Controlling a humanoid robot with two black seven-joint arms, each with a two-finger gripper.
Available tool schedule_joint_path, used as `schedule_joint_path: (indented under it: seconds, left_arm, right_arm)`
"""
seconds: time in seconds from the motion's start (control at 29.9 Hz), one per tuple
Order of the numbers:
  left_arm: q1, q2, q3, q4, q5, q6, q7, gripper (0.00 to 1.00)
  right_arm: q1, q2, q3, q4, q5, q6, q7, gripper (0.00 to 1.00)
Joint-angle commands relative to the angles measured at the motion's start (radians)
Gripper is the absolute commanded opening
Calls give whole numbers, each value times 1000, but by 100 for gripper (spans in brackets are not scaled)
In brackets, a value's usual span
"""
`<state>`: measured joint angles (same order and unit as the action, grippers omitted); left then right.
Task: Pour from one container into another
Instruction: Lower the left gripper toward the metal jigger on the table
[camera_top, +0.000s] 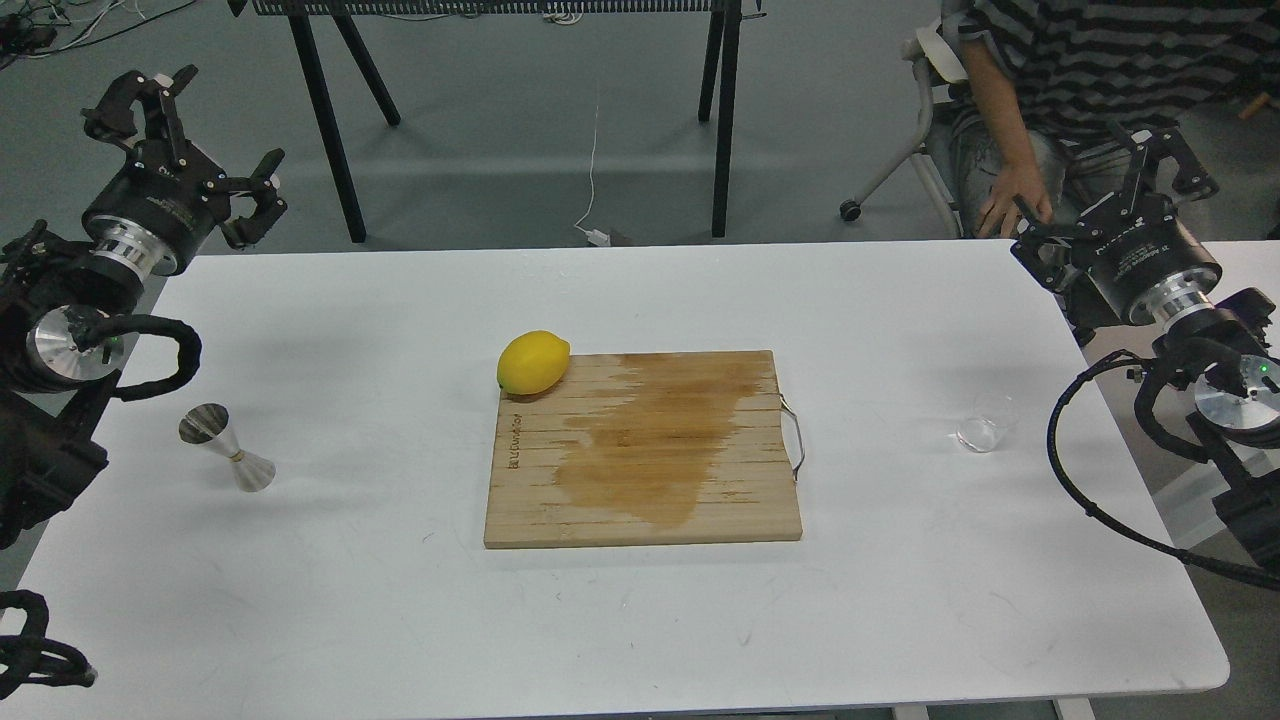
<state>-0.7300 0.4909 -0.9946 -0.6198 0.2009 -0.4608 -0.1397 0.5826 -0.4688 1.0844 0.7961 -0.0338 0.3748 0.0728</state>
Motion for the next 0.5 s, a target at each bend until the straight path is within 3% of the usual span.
schedule_joint_path:
  seconds: [0.0, 0.27, 0.47]
  left_arm:
    - [0, 1, -6, 0, -1, -12, -1, 100]
    - [4, 15, -1, -17, 0, -28, -1, 100]
    - [21, 96, 11, -75, 17, -28, 0, 100]
  right_arm:
    - [0, -4, 0, 0, 0, 1, -1, 99]
    - [-6, -33, 2, 6, 0, 3, -1, 99]
    - [-23, -60, 3, 23, 2, 7, -2, 99]
